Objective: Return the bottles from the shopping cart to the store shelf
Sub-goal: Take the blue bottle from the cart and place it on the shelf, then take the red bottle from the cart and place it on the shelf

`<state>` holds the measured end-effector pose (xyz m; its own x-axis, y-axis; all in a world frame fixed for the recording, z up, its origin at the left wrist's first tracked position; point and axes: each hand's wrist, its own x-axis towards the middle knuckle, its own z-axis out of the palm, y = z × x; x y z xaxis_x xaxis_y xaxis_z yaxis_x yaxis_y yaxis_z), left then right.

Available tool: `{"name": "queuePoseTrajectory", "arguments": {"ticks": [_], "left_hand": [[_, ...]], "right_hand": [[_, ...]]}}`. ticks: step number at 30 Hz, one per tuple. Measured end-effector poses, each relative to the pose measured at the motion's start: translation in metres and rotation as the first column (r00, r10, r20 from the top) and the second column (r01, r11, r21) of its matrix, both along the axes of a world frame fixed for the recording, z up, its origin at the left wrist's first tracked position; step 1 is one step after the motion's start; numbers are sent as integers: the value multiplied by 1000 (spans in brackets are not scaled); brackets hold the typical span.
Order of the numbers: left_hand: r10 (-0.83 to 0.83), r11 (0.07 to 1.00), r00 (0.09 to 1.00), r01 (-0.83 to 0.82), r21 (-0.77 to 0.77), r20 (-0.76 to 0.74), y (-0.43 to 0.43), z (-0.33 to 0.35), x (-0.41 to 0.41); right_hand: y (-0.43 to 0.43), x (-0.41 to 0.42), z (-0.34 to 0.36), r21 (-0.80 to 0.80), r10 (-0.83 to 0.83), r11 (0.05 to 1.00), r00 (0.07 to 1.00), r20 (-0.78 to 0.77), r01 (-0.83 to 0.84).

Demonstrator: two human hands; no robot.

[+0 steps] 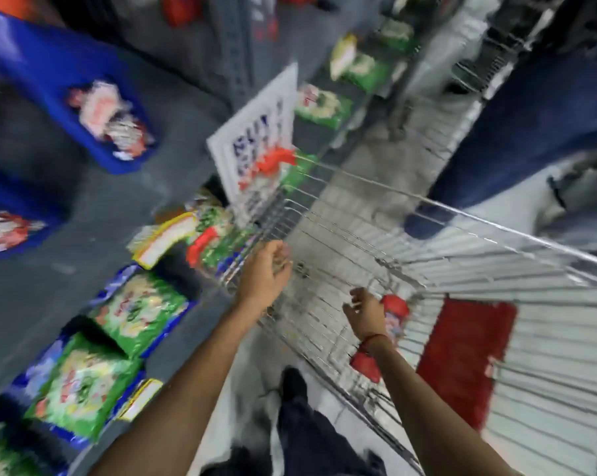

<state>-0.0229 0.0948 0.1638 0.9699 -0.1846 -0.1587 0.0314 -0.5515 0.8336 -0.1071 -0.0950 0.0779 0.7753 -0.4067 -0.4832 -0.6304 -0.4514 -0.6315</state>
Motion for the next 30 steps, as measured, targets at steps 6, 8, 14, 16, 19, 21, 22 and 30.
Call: {"name": "queuePoseTrajectory", "arguments": {"ticks": [6, 8, 14, 16, 19, 21, 22, 30], "left_hand": [[-397, 837, 813, 511, 194, -426, -80, -93, -9], [-430, 788, 739, 587, 185, -518, -102, -121, -19], [-398, 760, 623, 635, 139, -673, -147, -191, -60], [-365, 799, 619, 592, 108, -696, -159, -208, -70], [-301, 851, 599, 520, 74, -742, -175, -229, -78], [-280, 869, 568, 493, 48, -774, -184, -240, -83], [-272, 873, 560, 486, 45, -782, -187, -244, -85], [-256, 897, 567, 442, 26, -783, -187, -259, -87]], "right_hand": [[-47, -73, -67, 70, -67, 991, 874, -482, 115], [-51, -79, -82, 84, -169, 966, 839, -518, 247], [-53, -85, -120, 12, -328, 920, 783, -528, 393], [-55, -86, -129, -34, -392, 898, 764, -512, 438], [-56, -89, -139, -95, -404, 906, 774, -486, 413], [-54, -94, -143, -114, -351, 935, 818, -456, 337], [-53, -98, -145, -117, -325, 945, 844, -428, 305], [-49, -111, -150, -52, -297, 953, 896, -330, 297]]}}
